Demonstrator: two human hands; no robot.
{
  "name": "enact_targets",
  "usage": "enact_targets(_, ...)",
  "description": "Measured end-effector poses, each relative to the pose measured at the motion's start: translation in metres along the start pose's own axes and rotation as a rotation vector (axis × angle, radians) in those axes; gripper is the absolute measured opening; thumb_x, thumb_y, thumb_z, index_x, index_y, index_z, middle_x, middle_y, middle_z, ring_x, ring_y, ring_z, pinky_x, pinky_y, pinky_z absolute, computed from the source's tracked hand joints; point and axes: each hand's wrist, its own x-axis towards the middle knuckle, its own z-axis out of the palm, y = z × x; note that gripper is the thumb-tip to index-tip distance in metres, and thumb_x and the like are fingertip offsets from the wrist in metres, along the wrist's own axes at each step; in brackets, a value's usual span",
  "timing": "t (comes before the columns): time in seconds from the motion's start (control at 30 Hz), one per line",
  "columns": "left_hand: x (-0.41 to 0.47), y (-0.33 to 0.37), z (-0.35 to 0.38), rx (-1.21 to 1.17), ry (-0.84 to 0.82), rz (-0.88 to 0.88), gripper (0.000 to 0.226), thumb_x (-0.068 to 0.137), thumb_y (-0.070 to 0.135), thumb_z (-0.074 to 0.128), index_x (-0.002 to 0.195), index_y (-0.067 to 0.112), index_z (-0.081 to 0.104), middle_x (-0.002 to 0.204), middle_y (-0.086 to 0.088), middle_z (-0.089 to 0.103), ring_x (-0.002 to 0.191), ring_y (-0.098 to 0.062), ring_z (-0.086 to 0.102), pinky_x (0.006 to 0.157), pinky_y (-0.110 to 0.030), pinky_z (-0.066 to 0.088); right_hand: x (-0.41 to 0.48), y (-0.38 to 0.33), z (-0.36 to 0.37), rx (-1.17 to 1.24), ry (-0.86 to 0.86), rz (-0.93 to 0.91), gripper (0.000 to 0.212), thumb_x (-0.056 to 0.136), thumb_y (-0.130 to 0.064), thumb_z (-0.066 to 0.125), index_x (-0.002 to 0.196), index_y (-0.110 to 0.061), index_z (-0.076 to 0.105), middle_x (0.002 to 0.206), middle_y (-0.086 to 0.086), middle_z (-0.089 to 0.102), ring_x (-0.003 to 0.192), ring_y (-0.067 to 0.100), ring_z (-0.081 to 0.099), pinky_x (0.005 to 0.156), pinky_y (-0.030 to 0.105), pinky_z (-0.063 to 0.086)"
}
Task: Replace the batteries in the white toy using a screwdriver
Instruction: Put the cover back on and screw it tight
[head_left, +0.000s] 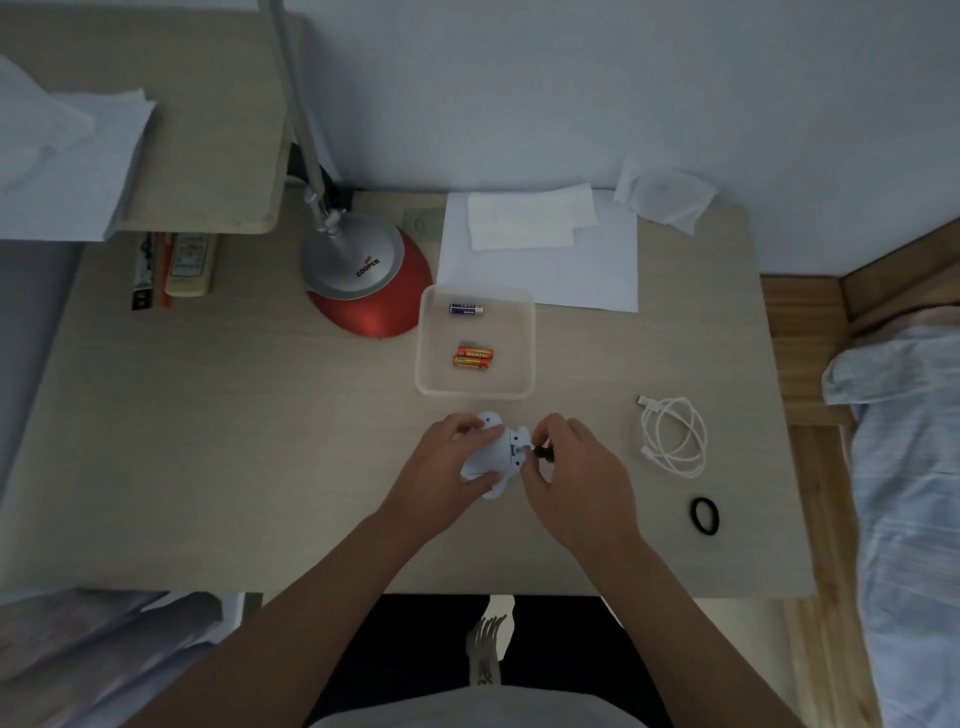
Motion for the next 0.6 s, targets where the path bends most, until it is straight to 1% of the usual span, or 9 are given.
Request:
enact_targets(0.07,0.0004,0.0002,0.0002,-0.002,0.001,0.0,0.055,0.086,0.028,0.075,0.138,0.023,0.058,0.134,0.005,0.049,0.124,-0.014,0.046,0.106,-0.03,0.037,0.0011,0.001,0.0015,-0.072,-0.002,-0.009,0.014,0.095,-0.034,0.05,0.092,-0.02,0.051,0.076,-0.001,0.059,0.063,0.022,0.058,0.054,0.039,0.049)
enact_targets(0.13,0.0005,0.0003,0.0005,-0.006,0.0,-0.002,0.055,0.086,0.027,0.076,0.138,0.023,0.058,0.135,0.005,0.049,0.124,-0.014,0.046,0.106,-0.028,0.036,0.0024,0.0015,0.0027,-0.088,-0.005,0.001,0.016,0.099,-0.033,0.047,0.093,-0.018,0.051,0.075,0.001,0.061,0.062,0.025,0.059,0.054,0.04,0.049)
enact_targets(0.23,0.0001,-0.0005,0.0012,0.005,0.006,-0.001,0.056,0.085,0.027,0.077,0.138,0.024,0.058,0.135,0.004,0.05,0.124,-0.015,0.046,0.105,-0.027,0.036,0.001,-0.0024,0.0022,-0.054,-0.009,0.008,0.009,0.095,-0.027,0.052,0.096,-0.019,0.05,0.081,0.0,0.06,0.065,0.023,0.058,0.056,0.04,0.049)
enact_targets(0.3,0.0,-0.001,0.0014,0.009,0.007,-0.004,0.057,0.084,0.027,0.077,0.138,0.024,0.058,0.135,0.003,0.05,0.124,-0.016,0.046,0.105,-0.026,0.035,-0.0006,-0.0052,0.002,-0.028,-0.003,0.011,0.009,0.09,-0.024,0.055,0.097,-0.02,0.05,0.085,-0.001,0.058,0.067,0.022,0.058,0.057,0.039,0.049)
enact_targets(0.37,0.0,-0.001,0.0013,0.007,0.005,-0.004,0.057,0.084,0.027,0.077,0.138,0.024,0.058,0.135,0.004,0.05,0.125,-0.016,0.046,0.105,-0.026,0.035,-0.0021,-0.0057,0.0026,-0.036,0.007,0.001,0.011,0.086,-0.023,0.054,0.096,-0.02,0.05,0.086,-0.002,0.057,0.067,0.021,0.057,0.056,0.039,0.049)
enact_targets(0.43,0.0,-0.0009,0.0011,0.002,0.0,-0.004,0.057,0.085,0.027,0.076,0.139,0.026,0.057,0.136,0.005,0.049,0.125,-0.015,0.045,0.105,-0.026,0.035,-0.0034,-0.0041,0.004,-0.075,0.015,-0.007,0.009,0.087,-0.025,0.053,0.094,-0.02,0.05,0.083,-0.002,0.057,0.065,0.021,0.057,0.053,0.038,0.049)
enact_targets(0.53,0.0,-0.0005,0.0011,-0.001,-0.002,-0.003,0.057,0.085,0.028,0.076,0.139,0.025,0.057,0.136,0.005,0.049,0.126,-0.015,0.045,0.106,-0.028,0.036,-0.0037,0.0001,0.0063,-0.142,0.03,-0.012,0.009,0.093,-0.028,0.052,0.092,-0.019,0.052,0.074,-0.001,0.058,0.057,0.022,0.056,0.047,0.034,0.043)
enact_targets(0.6,0.0,-0.0007,0.0012,0.001,0.001,0.001,0.057,0.085,0.028,0.076,0.138,0.025,0.057,0.136,0.005,0.049,0.126,-0.015,0.046,0.106,-0.03,0.038,-0.0027,0.0019,0.0066,-0.128,0.011,-0.013,0.011,0.096,-0.026,0.05,0.09,-0.018,0.054,0.072,0.0,0.059,0.057,0.022,0.055,0.048,0.033,0.039)
